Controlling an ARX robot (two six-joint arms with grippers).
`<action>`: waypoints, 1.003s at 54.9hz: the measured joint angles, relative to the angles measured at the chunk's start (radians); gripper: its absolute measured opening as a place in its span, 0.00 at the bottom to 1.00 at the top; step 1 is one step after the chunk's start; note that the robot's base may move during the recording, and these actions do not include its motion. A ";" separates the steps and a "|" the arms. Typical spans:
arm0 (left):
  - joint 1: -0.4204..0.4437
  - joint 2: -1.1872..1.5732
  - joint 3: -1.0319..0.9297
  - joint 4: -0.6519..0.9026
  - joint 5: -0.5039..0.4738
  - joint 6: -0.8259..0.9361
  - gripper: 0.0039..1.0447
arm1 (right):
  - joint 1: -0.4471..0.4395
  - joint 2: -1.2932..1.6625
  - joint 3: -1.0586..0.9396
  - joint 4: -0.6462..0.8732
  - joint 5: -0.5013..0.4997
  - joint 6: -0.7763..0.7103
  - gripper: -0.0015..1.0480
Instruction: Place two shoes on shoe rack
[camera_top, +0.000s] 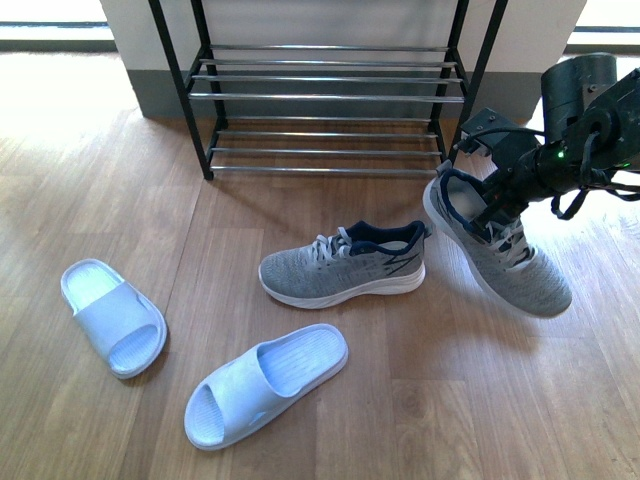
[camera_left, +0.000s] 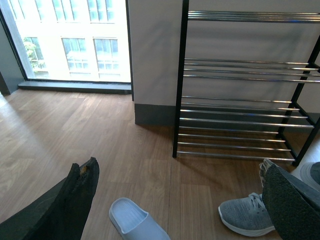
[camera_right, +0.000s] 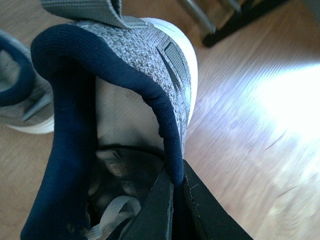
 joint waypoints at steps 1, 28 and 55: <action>0.000 0.000 0.000 0.000 0.000 0.000 0.91 | 0.001 -0.011 -0.016 0.011 -0.002 -0.013 0.01; 0.000 0.000 0.000 0.000 0.000 0.000 0.91 | -0.083 -0.131 -0.523 0.270 -0.114 -1.250 0.04; 0.000 0.000 0.000 0.000 0.000 0.000 0.91 | 0.032 -0.254 -0.454 0.133 0.034 -0.259 0.92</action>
